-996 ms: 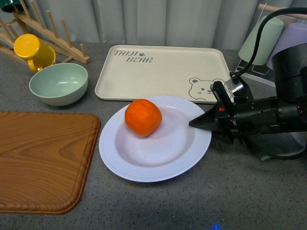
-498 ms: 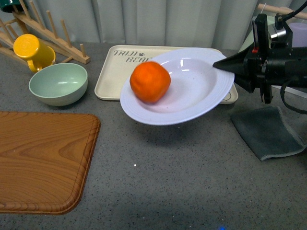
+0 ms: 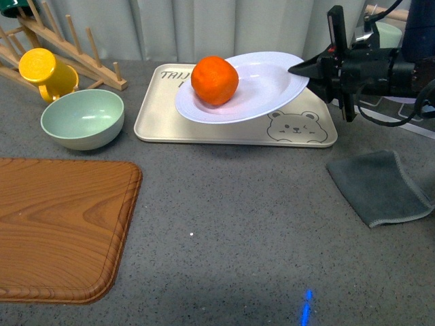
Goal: Place orange and plate with both arms
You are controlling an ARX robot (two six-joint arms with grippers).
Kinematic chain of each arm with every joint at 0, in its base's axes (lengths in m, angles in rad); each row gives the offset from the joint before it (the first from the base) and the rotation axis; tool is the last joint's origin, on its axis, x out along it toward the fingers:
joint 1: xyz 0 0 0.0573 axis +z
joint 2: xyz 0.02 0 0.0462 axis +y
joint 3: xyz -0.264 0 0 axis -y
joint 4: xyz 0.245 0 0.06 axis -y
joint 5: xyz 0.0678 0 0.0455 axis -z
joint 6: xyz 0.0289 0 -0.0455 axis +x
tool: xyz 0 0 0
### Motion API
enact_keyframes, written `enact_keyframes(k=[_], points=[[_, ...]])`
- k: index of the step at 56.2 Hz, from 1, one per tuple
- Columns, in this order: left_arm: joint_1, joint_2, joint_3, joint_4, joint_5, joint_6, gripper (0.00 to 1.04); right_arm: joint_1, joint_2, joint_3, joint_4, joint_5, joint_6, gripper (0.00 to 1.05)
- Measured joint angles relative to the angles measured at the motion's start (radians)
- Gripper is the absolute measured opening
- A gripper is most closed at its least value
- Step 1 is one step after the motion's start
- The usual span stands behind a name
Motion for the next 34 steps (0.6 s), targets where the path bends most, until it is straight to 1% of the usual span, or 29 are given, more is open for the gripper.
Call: enact_keyframes(k=[16,21,27,29,34], points=[[0.000,0.000,0.000,0.000,0.000,0.000,0.98,0.016,0.167,0.277,-0.156,0.062,0.006,0.01],[0.000,0.000,0.000,0.000,0.000,0.000,0.98,0.018,0.193,0.343,-0.224,0.090,-0.006,0.01],[0.000,0.000,0.000,0.000,0.000,0.000,0.98,0.019,0.198,0.374,-0.292,0.109,-0.039,0.01],[0.000,0.000,0.000,0.000,0.000,0.000,0.98,0.019,0.197,0.375,-0.298,0.115,-0.050,0.03],[0.000,0.000,0.000,0.000,0.000,0.000,0.98,0.019,0.189,0.358,-0.295,0.117,-0.065,0.17]])
